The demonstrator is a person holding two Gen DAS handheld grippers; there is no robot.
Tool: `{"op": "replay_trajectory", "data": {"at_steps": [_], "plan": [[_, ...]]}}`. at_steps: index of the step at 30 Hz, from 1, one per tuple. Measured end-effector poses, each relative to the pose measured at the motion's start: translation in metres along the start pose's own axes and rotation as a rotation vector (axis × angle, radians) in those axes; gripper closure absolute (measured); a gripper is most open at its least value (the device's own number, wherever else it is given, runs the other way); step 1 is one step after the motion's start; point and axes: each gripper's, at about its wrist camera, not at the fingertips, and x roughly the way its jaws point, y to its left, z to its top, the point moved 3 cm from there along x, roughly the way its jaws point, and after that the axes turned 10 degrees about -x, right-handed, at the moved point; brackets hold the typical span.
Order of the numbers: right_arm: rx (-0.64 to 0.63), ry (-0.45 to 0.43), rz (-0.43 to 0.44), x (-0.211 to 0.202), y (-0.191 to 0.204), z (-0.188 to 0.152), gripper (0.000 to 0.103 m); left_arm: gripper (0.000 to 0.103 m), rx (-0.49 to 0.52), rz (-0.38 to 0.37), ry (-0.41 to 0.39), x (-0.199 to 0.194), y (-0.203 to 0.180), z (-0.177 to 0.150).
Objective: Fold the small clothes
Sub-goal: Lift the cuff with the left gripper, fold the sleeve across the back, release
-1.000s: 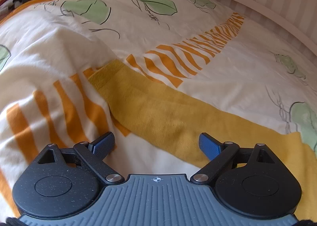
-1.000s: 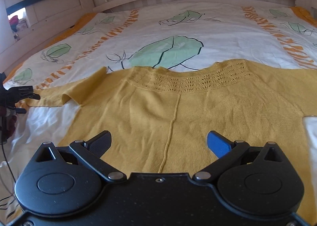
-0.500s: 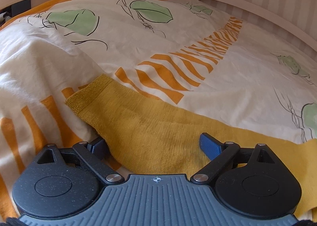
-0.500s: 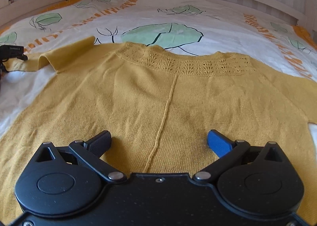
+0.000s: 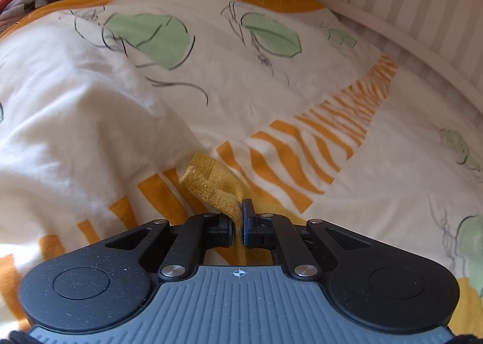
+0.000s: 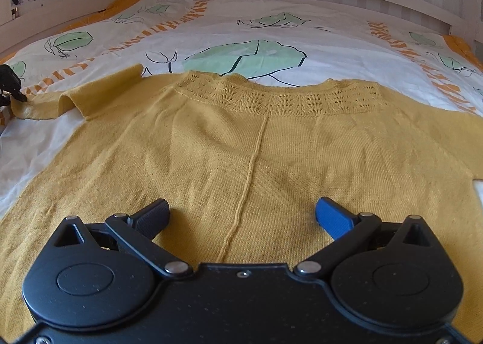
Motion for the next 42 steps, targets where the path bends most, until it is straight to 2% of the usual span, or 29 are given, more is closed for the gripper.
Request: {"op": "replay_trajectory", "data": {"at_steps": [3, 6, 13, 20, 27, 30, 33, 37, 42], "plan": [[0.004, -0.003, 0.004, -0.001, -0.001, -0.001, 0.000, 0.097, 0.071, -0.018, -0.013, -0.020, -0.015, 0.001], [0.010, -0.004, 0.009, -0.001, -0.002, 0.000, 0.000, 0.097, 0.128, -0.068, -0.028, -0.045, -0.039, 0.002], [0.023, 0.011, 0.032, -0.002, -0.005, 0.003, 0.000, 0.097, 0.242, -0.247, -0.070, -0.123, -0.122, 0.001], [0.064, 0.021, 0.128, -0.022, -0.028, 0.015, 0.001, 0.097, 0.327, -0.427, -0.058, -0.188, -0.211, -0.026], [0.030, -0.022, 0.083, -0.063, -0.073, 0.007, 0.001, 0.097, 0.403, -0.568, -0.005, -0.211, -0.288, -0.086], [0.023, -0.026, 0.035, -0.071, -0.091, -0.007, 0.001, 0.097, 0.418, -0.591, 0.032, -0.208, -0.313, -0.121], [0.069, -0.040, 0.002, -0.075, -0.111, -0.022, 0.001, 0.097, 0.438, -0.607, 0.077, -0.206, -0.336, -0.161], [0.193, -0.030, -0.005, -0.069, -0.133, -0.036, 0.001, 0.096, 0.499, -0.602, 0.103, -0.204, -0.359, -0.213], [0.233, -0.043, -0.002, -0.065, -0.142, -0.037, 0.001, 0.094, 0.559, -0.619, 0.140, -0.200, -0.375, -0.260]]}}
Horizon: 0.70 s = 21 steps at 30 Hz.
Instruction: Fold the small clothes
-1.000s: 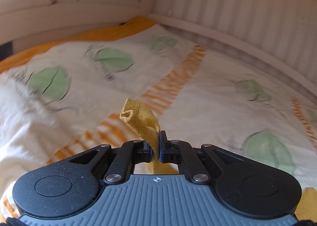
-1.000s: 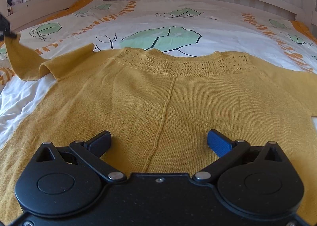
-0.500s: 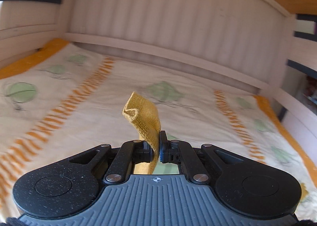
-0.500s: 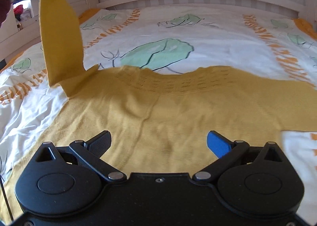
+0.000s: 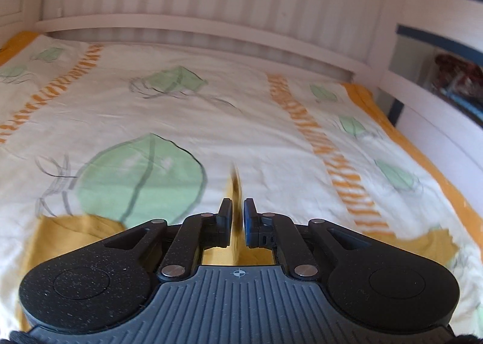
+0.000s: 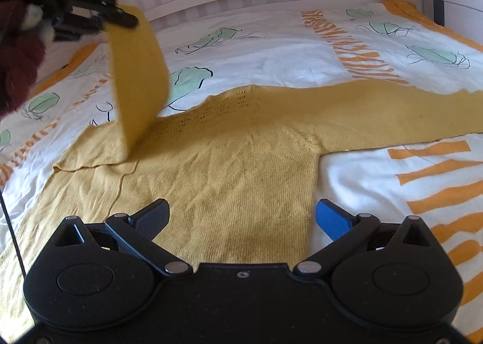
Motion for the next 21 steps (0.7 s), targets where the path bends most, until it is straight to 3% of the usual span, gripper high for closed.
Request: {"op": "replay_trajectory", "data": {"at_steps": [2, 5, 8, 12, 21], "plan": [[0.001, 0.000, 0.003, 0.000, -0.001, -0.003, 0.001, 0.073, 0.045, -0.015, 0.022, 0.004, -0.009, -0.008], [0.006, -0.001, 0.006, 0.000, -0.001, -0.006, 0.001, 0.066, 0.105, -0.038, 0.008, -0.005, -0.014, -0.019], [0.033, -0.016, 0.013, -0.001, -0.004, -0.007, 0.001, 0.058, 0.169, -0.007, -0.010, -0.016, -0.004, -0.032], [0.078, -0.027, 0.023, -0.001, -0.010, -0.008, 0.001, 0.057, 0.195, 0.103, 0.000, -0.023, 0.034, -0.050], [0.063, -0.051, 0.032, -0.002, -0.006, -0.009, 0.001, 0.057, 0.023, 0.379, 0.057, -0.032, 0.161, -0.086]]}}
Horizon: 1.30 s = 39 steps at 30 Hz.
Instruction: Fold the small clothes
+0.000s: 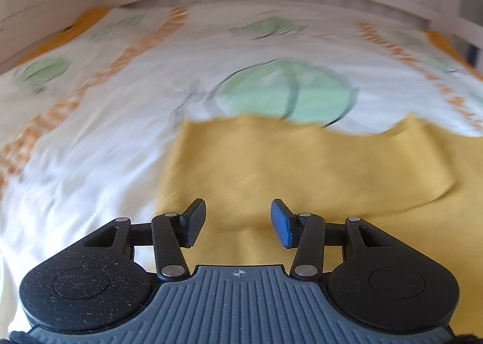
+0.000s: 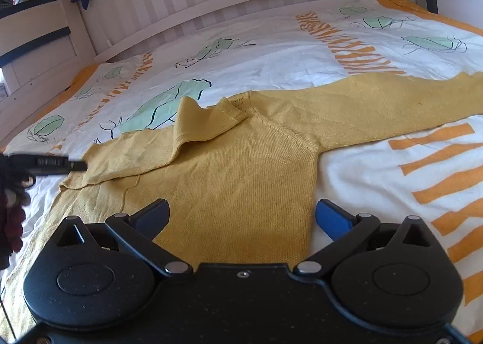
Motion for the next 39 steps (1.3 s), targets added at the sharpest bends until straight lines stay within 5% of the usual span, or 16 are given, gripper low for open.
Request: {"op": "replay_trajectory", "data": {"at_steps": [4, 10, 18, 22, 33, 36, 38, 39], "plan": [[-0.002, -0.005, 0.013, 0.000, 0.005, 0.005, 0.001, 0.057, -0.053, -0.019, -0.023, 0.000, 0.028, -0.020], [0.079, 0.012, 0.109, 0.012, 0.005, 0.024, 0.001, 0.047, -0.017, -0.027, -0.070, 0.000, 0.019, -0.026], [-0.099, 0.003, -0.005, 0.056, 0.018, 0.075, 0.001, 0.044, -0.052, -0.054, -0.070, 0.008, 0.027, -0.032], [-0.201, 0.035, -0.075, 0.089, 0.025, 0.093, 0.022, 0.044, -0.026, -0.032, -0.075, 0.010, 0.022, -0.035], [-0.310, 0.110, -0.051, 0.142, 0.032, 0.099, 0.035, 0.043, -0.015, -0.020, -0.086, 0.011, 0.022, -0.038], [-0.292, 0.140, -0.038, 0.147, 0.029, 0.097, 0.049, 0.043, -0.017, -0.022, -0.087, 0.011, 0.023, -0.039], [-0.262, 0.142, -0.006, 0.145, 0.026, 0.097, 0.080, 0.043, -0.016, -0.023, -0.087, 0.011, 0.023, -0.039], [-0.241, 0.143, 0.009, 0.142, 0.025, 0.098, 0.087, 0.043, -0.015, -0.023, -0.087, 0.011, 0.023, -0.039]]}}
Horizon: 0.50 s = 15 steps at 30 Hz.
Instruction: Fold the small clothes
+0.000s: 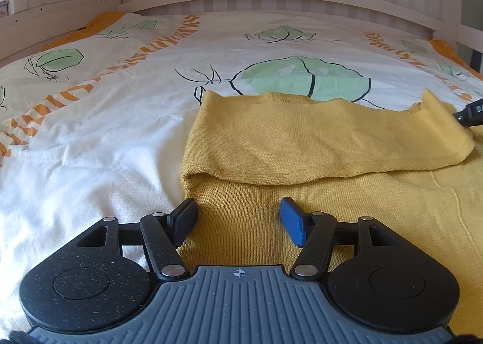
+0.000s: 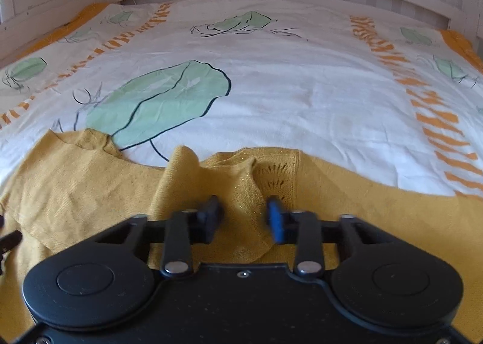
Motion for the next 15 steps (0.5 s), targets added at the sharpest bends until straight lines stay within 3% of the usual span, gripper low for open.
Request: {"op": "replay_trajectory", "data": {"at_steps": [6, 9, 12, 15], "plan": [[0.025, -0.039, -0.014, -0.041, -0.003, 0.002, 0.088, 0.043, -0.002, -0.002, 0.000, 0.000, 0.000, 0.000], [0.083, -0.001, -0.019, -0.045, -0.014, -0.006, 0.088, 0.043, -0.002, -0.002, 0.001, 0.000, 0.000, 0.000], [0.058, 0.044, -0.052, -0.037, -0.018, -0.014, 0.086, 0.043, -0.001, -0.001, 0.001, 0.000, 0.000, 0.000], [0.087, 0.081, -0.066, -0.029, -0.023, -0.025, 0.077, 0.043, 0.000, 0.000, 0.000, 0.001, 0.000, 0.000]]}}
